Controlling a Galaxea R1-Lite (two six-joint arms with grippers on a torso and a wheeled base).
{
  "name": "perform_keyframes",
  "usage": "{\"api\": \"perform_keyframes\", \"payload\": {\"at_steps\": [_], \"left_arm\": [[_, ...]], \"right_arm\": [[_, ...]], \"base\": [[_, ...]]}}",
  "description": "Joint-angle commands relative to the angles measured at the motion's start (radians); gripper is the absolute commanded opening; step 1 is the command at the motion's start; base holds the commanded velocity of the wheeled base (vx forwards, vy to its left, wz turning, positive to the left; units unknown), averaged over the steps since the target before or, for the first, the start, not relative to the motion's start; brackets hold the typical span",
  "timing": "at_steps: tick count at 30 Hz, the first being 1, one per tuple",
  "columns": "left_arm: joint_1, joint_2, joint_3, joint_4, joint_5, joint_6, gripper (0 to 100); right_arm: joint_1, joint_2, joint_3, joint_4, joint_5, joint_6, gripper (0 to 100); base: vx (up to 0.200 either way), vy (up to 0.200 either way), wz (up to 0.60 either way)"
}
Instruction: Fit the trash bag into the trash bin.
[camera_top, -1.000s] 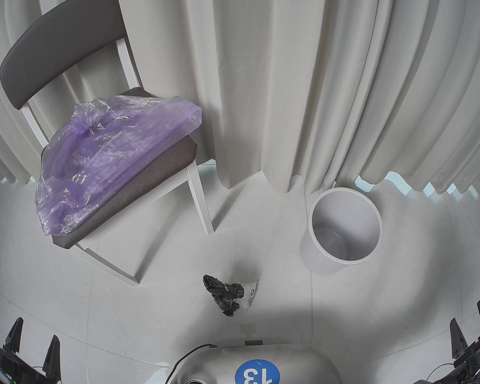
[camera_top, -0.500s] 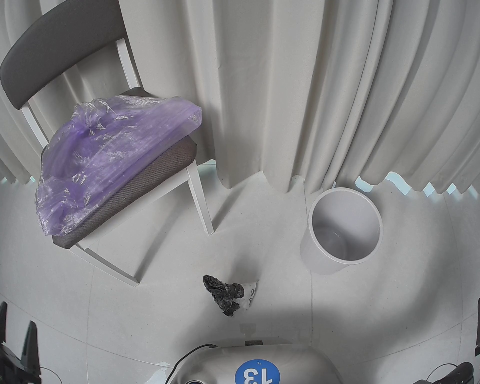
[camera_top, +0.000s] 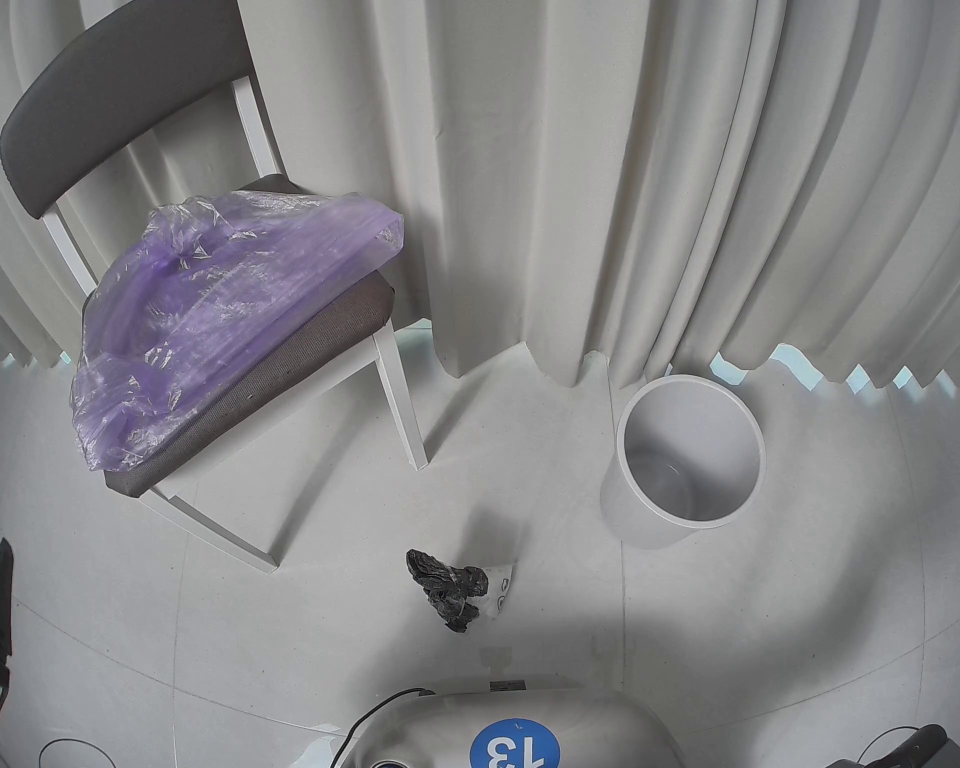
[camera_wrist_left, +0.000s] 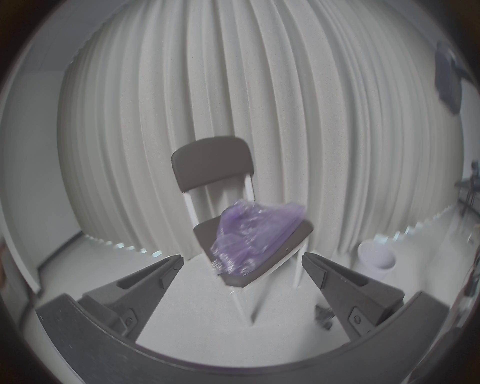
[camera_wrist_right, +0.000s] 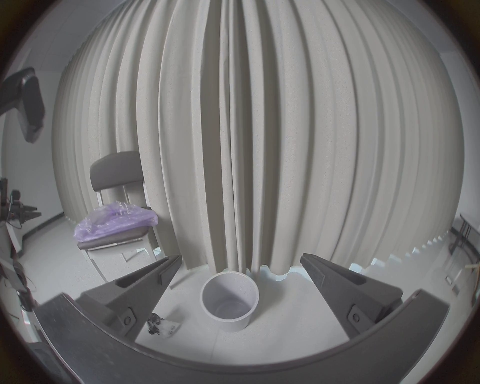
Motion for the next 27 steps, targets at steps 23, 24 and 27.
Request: {"api": "perform_keyframes", "payload": {"at_steps": [23, 24, 27], "left_arm": [[0.096, 0.677, -0.223, 0.023, 0.126, 0.440, 100], [0.094, 0.689, -0.225, 0.023, 0.125, 0.444, 100], [0.102, 0.712, -0.225, 0.021, 0.121, 0.461, 100]], "right_arm": [[0.224, 0.302, -0.001, -0.121, -0.108, 0.363, 100], [0.227, 0.302, 0.006, -0.119, -0.124, 0.381, 100], [0.227, 0.288, 0.038, -0.121, -0.151, 0.426, 100]], "base": [[0.000, 0.000, 0.00], [0.000, 0.000, 0.00], [0.000, 0.000, 0.00]]}}
